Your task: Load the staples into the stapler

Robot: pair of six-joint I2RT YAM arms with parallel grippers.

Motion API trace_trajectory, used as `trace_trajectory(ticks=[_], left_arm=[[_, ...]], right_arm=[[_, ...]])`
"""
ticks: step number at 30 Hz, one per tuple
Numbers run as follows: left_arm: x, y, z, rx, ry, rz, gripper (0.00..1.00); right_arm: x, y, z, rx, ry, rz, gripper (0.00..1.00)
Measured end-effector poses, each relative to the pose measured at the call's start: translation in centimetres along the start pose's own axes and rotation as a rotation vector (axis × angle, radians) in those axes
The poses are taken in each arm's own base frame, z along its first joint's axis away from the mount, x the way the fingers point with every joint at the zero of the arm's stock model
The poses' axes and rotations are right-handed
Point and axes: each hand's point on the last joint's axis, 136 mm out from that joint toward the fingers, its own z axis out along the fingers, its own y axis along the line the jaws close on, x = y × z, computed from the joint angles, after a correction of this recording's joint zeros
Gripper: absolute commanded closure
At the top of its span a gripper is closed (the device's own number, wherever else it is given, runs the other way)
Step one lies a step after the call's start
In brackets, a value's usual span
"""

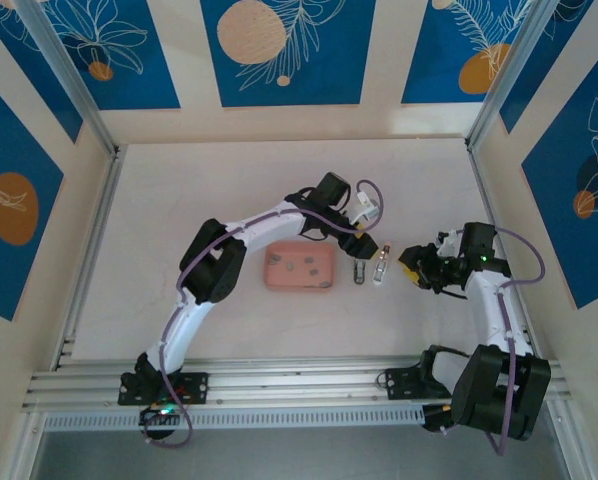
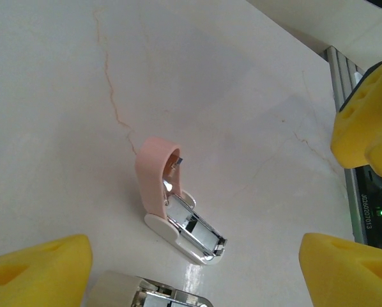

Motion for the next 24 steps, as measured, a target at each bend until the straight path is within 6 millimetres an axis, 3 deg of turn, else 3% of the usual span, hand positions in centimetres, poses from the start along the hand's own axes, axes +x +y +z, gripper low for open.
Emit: trace_trajectory(ticks=[17, 24], left_arm=[[0.4, -1.6, 0.2, 0.057, 0.018, 0.084, 0.16], [1.8, -4.1, -0.3, 0.096, 0.051, 0.111, 0.16]], right_arm=[[0.0, 0.4, -0.5, -0.018, -0.016, -0.021, 0.63], [0.1, 0.5, -0.5, -0.024, -0.013, -0.021, 0.63]])
